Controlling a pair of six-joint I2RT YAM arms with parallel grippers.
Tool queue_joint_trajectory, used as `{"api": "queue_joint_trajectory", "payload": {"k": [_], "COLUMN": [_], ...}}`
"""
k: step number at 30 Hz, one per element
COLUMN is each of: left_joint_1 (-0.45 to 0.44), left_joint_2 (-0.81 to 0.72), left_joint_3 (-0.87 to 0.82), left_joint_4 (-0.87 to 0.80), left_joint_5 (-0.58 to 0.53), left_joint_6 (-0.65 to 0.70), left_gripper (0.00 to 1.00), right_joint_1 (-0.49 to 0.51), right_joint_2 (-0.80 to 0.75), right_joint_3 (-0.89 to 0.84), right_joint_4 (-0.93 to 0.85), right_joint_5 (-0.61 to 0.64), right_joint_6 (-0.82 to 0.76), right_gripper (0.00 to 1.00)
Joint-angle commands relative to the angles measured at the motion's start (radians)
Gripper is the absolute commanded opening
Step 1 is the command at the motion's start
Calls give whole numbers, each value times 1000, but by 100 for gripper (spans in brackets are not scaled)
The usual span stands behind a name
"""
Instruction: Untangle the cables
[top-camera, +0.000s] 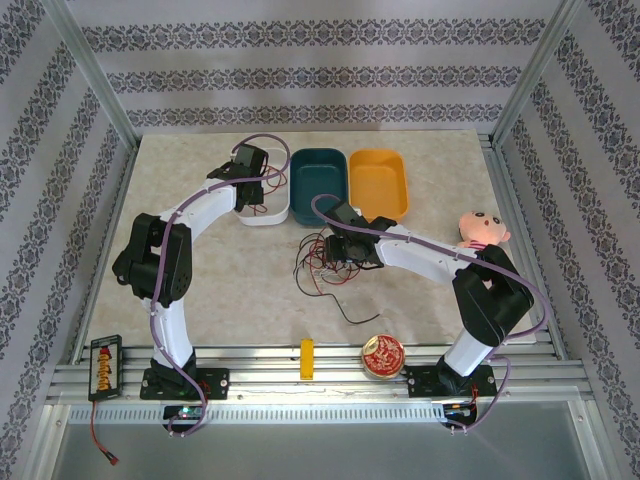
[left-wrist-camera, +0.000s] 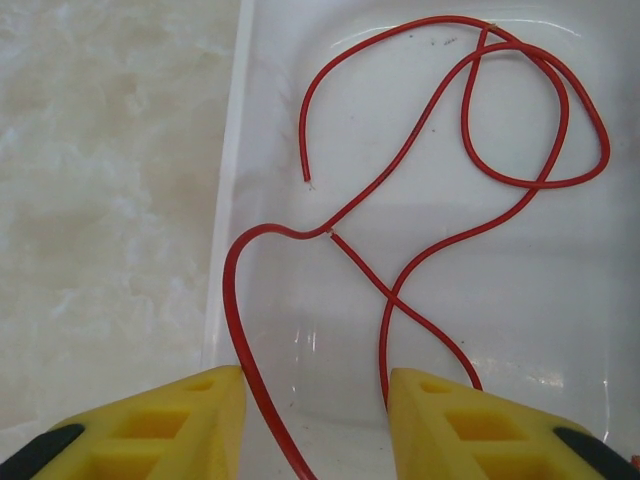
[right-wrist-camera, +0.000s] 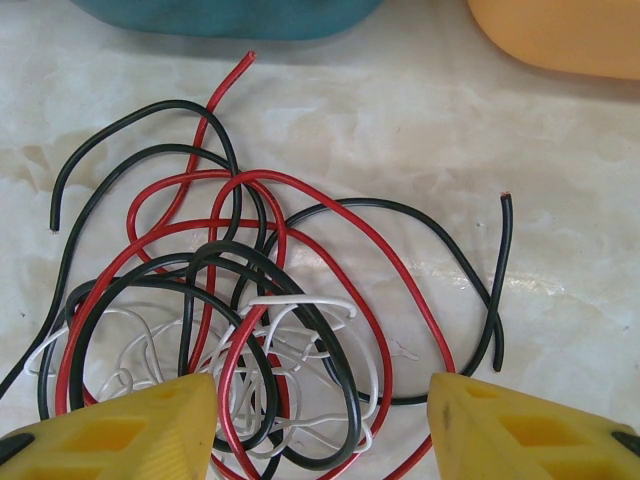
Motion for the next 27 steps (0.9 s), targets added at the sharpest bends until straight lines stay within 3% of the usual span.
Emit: {"api": "queue_joint_trajectory", "payload": {"k": [1, 11, 27], "left_joint_1": [7, 0, -35], "left_joint_2": [-14, 6, 118], "left_joint_3": [-7, -16, 34], "left_joint_4": [24, 23, -30], "left_joint_5": [-16, 17, 93], "left_joint_6": [-2, -4, 14], "left_gripper": [38, 2, 0], "right_joint_1": [8, 8, 12], "right_joint_2": [9, 18, 38], "right_joint_3": [2, 5, 12], "right_joint_4": [4, 5, 6], "right_joint_5": [4, 1, -10], "right_joint_6": [7, 8, 11], "right_gripper": [58, 58, 57]}}
